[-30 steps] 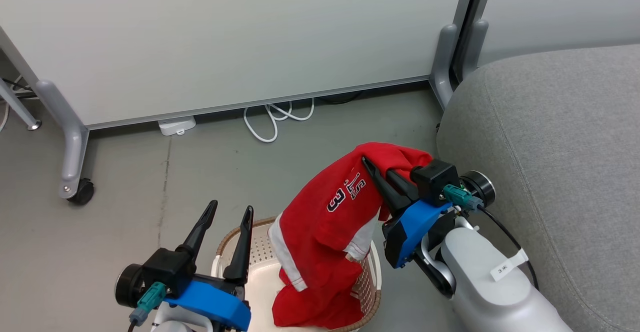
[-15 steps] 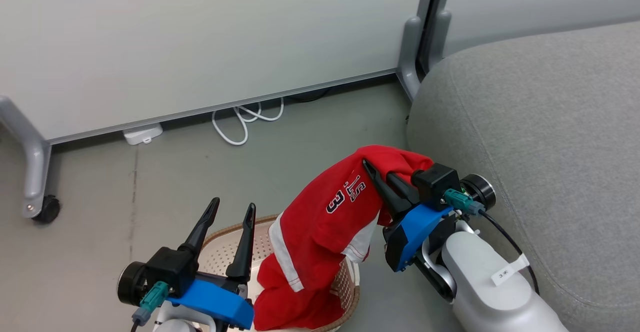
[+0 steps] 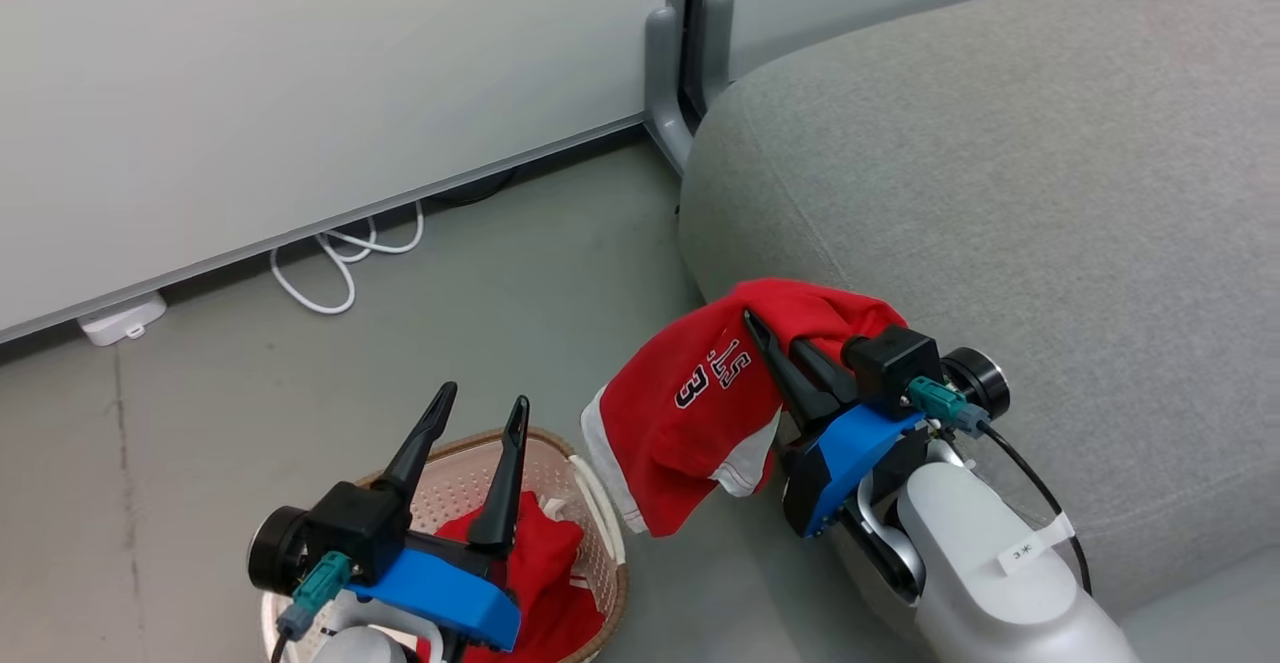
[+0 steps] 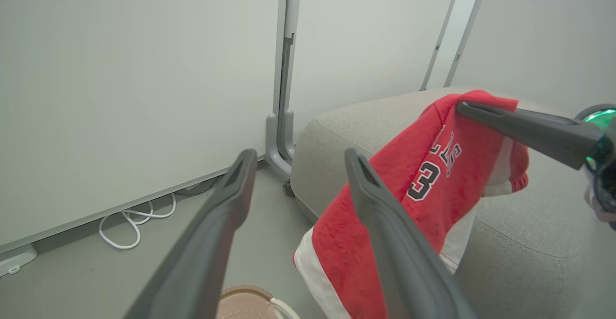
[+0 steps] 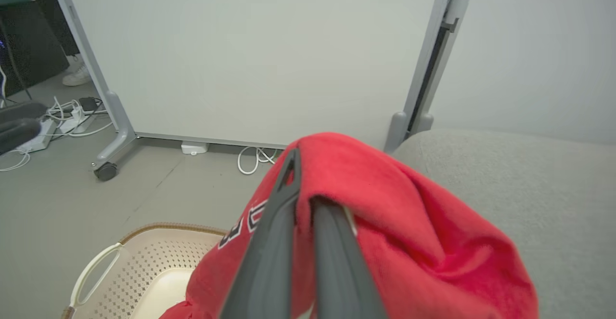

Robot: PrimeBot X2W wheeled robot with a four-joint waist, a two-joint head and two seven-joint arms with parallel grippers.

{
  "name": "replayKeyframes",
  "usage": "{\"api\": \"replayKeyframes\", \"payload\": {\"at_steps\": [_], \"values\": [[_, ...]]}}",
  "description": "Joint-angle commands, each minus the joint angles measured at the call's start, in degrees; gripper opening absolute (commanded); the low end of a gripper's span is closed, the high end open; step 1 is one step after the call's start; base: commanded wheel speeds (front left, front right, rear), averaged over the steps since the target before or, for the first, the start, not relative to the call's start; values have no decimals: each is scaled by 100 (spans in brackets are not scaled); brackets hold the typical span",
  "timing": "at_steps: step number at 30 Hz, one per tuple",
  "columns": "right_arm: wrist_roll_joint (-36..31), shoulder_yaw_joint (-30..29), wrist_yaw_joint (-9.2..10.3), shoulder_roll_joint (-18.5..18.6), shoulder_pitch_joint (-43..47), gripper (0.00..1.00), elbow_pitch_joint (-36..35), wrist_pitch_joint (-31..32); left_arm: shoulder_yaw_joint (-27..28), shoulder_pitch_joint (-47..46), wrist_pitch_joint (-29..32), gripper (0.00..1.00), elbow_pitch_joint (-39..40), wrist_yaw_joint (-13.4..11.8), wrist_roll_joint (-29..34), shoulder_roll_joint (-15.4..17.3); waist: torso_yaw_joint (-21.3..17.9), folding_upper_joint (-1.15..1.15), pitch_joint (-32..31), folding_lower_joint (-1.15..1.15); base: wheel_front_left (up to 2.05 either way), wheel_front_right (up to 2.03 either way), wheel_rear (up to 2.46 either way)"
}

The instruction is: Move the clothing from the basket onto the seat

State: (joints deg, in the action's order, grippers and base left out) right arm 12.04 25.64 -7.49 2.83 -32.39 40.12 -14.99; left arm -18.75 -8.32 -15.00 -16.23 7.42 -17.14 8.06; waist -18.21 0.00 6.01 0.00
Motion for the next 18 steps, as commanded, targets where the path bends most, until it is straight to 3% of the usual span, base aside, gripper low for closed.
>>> {"api": "replayKeyframes", "payload": {"at_steps": [1,11,18], "values": [[-46,-10,-1,11,67,0,-54,-20,18,-60,-27,100,3,7,-25,29,-213,0,51,0,0,0,0],[39,-12,-1,9,190,0,-222,-20,-48,-122,-28,100,-12,7,-46,114,-797,0,137,0,0,0,0],[67,-43,-1,9,232,0,-253,-21,-98,-140,-28,100,-41,8,-55,137,-963,0,150,0,0,0,0]]}}
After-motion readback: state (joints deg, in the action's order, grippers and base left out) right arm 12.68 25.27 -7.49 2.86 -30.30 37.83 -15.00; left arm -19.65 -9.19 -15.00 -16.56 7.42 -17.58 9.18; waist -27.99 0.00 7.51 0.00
